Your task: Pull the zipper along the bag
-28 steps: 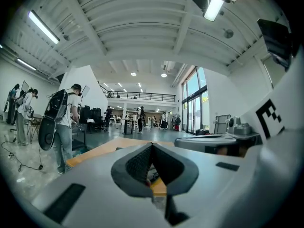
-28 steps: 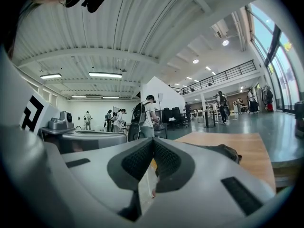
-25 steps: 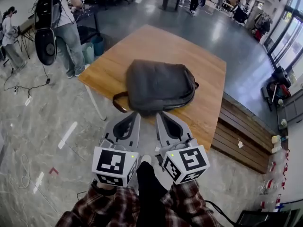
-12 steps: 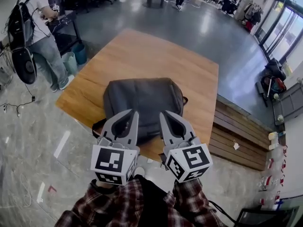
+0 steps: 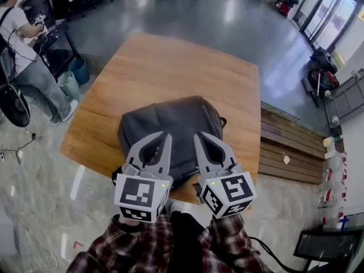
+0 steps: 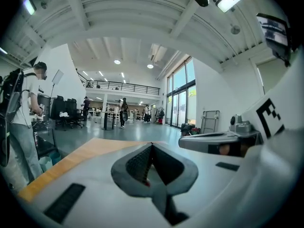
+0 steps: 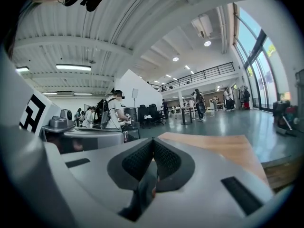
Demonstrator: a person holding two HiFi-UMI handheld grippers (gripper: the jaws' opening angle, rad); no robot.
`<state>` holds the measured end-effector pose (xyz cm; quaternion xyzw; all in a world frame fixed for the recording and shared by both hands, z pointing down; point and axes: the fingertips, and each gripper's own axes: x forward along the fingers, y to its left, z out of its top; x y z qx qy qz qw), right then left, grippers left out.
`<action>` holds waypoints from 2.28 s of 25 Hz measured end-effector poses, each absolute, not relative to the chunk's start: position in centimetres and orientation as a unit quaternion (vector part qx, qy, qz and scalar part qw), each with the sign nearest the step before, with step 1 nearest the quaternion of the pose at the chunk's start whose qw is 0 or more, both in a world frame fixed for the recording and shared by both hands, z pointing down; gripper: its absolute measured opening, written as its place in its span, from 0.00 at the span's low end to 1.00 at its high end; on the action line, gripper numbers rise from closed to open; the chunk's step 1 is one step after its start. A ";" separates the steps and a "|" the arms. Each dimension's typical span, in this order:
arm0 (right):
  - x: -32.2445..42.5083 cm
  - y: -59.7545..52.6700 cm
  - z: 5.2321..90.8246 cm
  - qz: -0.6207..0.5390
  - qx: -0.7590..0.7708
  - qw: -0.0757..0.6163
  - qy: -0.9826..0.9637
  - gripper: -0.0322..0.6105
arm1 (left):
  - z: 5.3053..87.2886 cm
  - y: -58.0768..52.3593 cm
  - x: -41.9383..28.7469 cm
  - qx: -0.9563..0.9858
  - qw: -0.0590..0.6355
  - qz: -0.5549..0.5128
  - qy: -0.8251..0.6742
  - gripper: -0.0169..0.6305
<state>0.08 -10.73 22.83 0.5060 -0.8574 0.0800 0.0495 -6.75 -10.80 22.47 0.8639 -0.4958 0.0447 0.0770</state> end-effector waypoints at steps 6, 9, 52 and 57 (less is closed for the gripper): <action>0.6 -11.3 24.9 0.097 0.530 0.067 -0.840 0.07 | 25.0 -12.4 -6.1 0.875 0.100 0.057 -0.471 0.04; 1.0 -11.6 25.7 0.107 0.536 0.073 -0.834 0.07 | 25.7 -12.6 -5.9 0.877 0.109 0.063 -0.464 0.04; -0.5 -3.0 54.3 0.357 0.315 0.397 -0.784 0.16 | 50.9 -9.9 -2.5 0.835 0.288 0.225 -0.411 0.04; -0.9 -3.0 54.3 0.387 0.311 0.387 -0.777 0.08 | 51.0 -9.9 -2.6 0.839 0.271 0.223 -0.417 0.04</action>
